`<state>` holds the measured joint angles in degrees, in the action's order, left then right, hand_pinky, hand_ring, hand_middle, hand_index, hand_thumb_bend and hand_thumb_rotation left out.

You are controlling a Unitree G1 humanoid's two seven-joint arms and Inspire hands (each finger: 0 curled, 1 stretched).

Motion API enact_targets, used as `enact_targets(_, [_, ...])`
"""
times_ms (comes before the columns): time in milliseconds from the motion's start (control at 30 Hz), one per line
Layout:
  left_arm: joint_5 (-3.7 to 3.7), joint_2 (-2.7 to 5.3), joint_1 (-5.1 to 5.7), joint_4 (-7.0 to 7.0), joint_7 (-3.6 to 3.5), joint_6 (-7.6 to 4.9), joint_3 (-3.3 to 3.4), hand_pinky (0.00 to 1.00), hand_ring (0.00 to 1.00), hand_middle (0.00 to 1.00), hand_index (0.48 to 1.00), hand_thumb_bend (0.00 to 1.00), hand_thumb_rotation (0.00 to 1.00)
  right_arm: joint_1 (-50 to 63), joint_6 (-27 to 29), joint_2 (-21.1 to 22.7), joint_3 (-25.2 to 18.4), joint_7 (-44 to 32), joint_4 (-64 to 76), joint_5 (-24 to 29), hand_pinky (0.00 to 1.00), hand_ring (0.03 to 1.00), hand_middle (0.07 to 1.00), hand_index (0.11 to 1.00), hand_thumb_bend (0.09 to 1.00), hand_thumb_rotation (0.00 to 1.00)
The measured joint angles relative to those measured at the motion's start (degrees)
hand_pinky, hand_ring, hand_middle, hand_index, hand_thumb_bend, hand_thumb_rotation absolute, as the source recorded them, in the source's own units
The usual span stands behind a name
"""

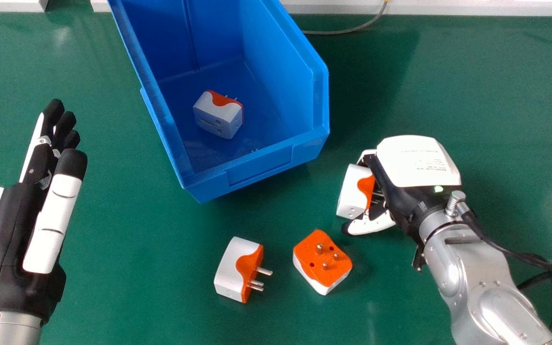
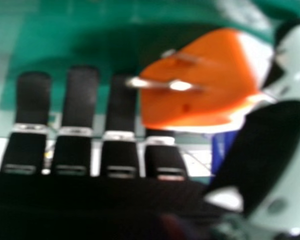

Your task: Pick all objects and put in blue box

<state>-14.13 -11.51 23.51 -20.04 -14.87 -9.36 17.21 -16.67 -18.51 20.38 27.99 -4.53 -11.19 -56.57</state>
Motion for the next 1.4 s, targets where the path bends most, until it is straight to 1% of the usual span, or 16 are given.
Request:
enact_targets(67, [0.0,-0.01,0.0,0.0,-0.01,0.0,0.0,1.0,1.0,1.0,0.999,0.76,0.99,-0.2,0.6,0.1,0.1,-0.1,-0.2,0.0,0.39,0.462,0.551,0.593,0.577,0.29])
enact_targets(100, [0.0,-0.03,0.0,0.0,-0.04,-0.01,0.0,1.0,1.0,1.0,0.999,0.76,0.99,-0.4,0.7,0.2,0.3,-0.4,-0.4,0.0,0.39,0.462,0.551,0.593,0.577,0.29])
enact_targets(200, [-0.01,-0.1,-0.03,0.0,-0.16,-0.01,0.0,1.0,1.0,1.0,0.998,0.76,0.98,-0.9,2.2,0.2,0.3,0.3,-1.1,0.6,0.38,0.452,0.532,0.541,0.539,0.22])
enact_targets(233, [-0.01,-0.11,-0.04,0.0,-0.17,-0.01,0.0,1.0,1.0,1.0,0.998,0.76,0.98,-1.1,3.2,0.2,0.2,1.3,-1.6,1.2,0.38,0.452,0.532,0.541,0.539,0.22])
enact_targets(300, [-0.01,-0.12,-0.07,0.0,-0.14,0.0,0.01,1.0,1.0,1.0,0.996,0.76,0.98,-1.2,4.4,0.2,-0.1,2.5,-2.4,1.9,0.35,0.427,0.485,0.521,0.529,0.11])
enact_targets(433, [0.0,-0.23,-0.24,-0.03,-0.12,0.12,0.0,1.0,1.0,1.0,0.996,0.76,0.98,-1.6,5.9,0.0,0.1,3.4,-2.9,2.5,0.34,0.42,0.466,0.512,0.522,0.06])
enact_targets(567, [0.01,-0.34,-0.19,-0.34,0.0,0.35,0.04,1.0,1.0,1.0,0.996,0.76,0.98,-2.6,3.7,-1.0,-0.3,0.8,-2.9,3.0,0.33,0.416,0.461,0.512,0.517,0.04])
enact_targets(600, [0.01,-0.36,-0.2,-0.46,0.05,0.64,0.04,1.0,1.0,1.0,0.996,0.76,0.98,-2.7,3.4,-1.1,-0.4,0.4,-2.9,3.7,0.36,0.451,0.469,0.507,0.515,0.03])
enact_targets(700, [0.08,-0.39,-0.21,-0.59,0.1,0.9,0.04,1.0,1.0,1.0,0.995,0.77,0.97,-2.6,3.6,-1.4,-1.4,0.5,-3.3,6.2,0.36,0.471,0.475,0.505,0.512,0.02])
enact_targets(867, [0.37,-0.47,-0.3,-0.79,0.05,1.18,0.04,1.0,1.0,1.0,0.994,0.77,0.98,-2.0,3.7,-1.8,-2.2,1.3,-3.3,7.6,0.33,0.441,0.469,0.512,0.51,0.01])
enact_targets(967, [0.18,-0.49,-0.31,-0.79,-0.19,1.18,0.06,1.0,1.0,1.0,0.994,0.77,0.97,-1.8,3.6,-1.8,-2.5,1.0,-3.2,8.0,0.33,0.445,0.47,0.511,0.509,0.01])
enact_targets(1233, [0.02,-0.49,-0.33,-0.89,-0.17,1.32,0.08,1.0,1.0,1.0,0.991,0.76,0.97,-1.8,1.6,-2.0,-2.4,-0.7,-2.0,8.6,0.35,0.462,0.473,0.512,0.508,0.0])
enact_targets(1400, [0.02,-0.49,-0.26,-0.95,-0.1,1.32,0.1,1.0,1.0,1.0,0.989,0.76,0.98,-1.5,0.4,-2.2,-2.5,-1.4,-1.1,8.9,0.33,0.441,0.468,0.519,0.507,0.0])
